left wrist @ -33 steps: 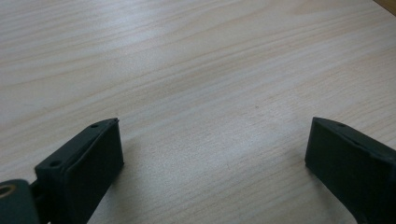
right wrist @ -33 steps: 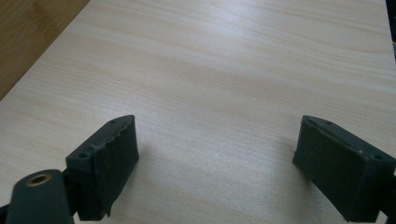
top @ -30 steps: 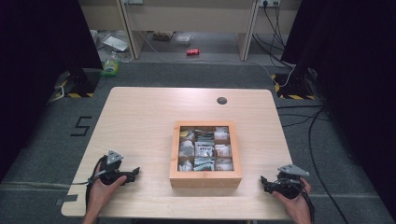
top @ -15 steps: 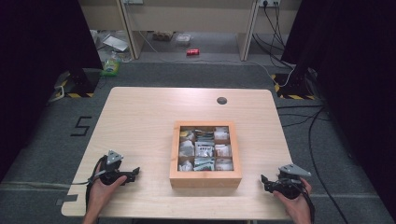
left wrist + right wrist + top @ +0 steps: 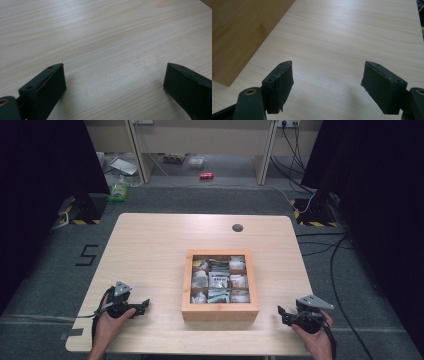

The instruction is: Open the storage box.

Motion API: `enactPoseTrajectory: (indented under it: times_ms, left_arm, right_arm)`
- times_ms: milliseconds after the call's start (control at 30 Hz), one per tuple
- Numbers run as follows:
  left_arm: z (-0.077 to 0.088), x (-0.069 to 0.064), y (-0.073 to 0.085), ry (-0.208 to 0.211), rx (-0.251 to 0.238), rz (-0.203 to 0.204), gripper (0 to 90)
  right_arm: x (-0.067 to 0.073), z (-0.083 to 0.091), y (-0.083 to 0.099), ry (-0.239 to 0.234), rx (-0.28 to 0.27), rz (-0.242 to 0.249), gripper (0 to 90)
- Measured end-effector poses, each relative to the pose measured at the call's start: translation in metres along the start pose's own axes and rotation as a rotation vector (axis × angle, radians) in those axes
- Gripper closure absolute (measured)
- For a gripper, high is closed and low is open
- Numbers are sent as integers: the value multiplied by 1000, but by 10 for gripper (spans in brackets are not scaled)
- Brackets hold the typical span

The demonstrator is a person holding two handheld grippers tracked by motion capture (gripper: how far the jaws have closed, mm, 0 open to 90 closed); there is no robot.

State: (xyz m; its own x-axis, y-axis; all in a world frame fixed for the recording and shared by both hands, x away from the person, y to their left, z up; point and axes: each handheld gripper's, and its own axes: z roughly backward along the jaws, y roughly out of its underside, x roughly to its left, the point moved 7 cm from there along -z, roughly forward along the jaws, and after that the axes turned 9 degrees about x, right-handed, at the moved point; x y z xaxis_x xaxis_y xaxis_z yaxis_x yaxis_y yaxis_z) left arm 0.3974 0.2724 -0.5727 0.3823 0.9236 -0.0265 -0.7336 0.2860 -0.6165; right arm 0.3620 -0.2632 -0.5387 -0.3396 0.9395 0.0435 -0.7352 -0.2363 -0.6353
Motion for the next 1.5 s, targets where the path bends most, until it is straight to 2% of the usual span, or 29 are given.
enactPoseTrajectory:
  times_ms: [100, 300, 400, 533, 733, 933, 1133, 1500]
  left_arm:
    - [0, 0, 0, 0, 0, 0, 34]
    - [0, 0, 0, 0, 0, 0, 34]
    - [0, 0, 0, 0, 0, 0, 33]
    - [0, 0, 0, 0, 0, 0, 34]
    - [0, 0, 0, 0, 0, 0, 34]
    - [0, 0, 0, 0, 0, 0, 34]
    - [0, 0, 0, 0, 0, 0, 34]
    - [0, 0, 0, 0, 0, 0, 34]
  right_arm:
    - [3, 2, -2, -7, -9, 12, 272]
    - [17, 12, -7, -49, -29, 20, 305]
    - [32, 18, -10, -99, -39, 43, 329]
    - [42, 24, -10, -123, -50, 62, 350]
    - [58, 33, -13, -189, -77, 81, 387]
    - [74, 35, -13, -241, -70, 111, 417]
    - [84, 34, -13, -268, -75, 140, 449]
    - [91, 27, -11, -265, -74, 166, 506]
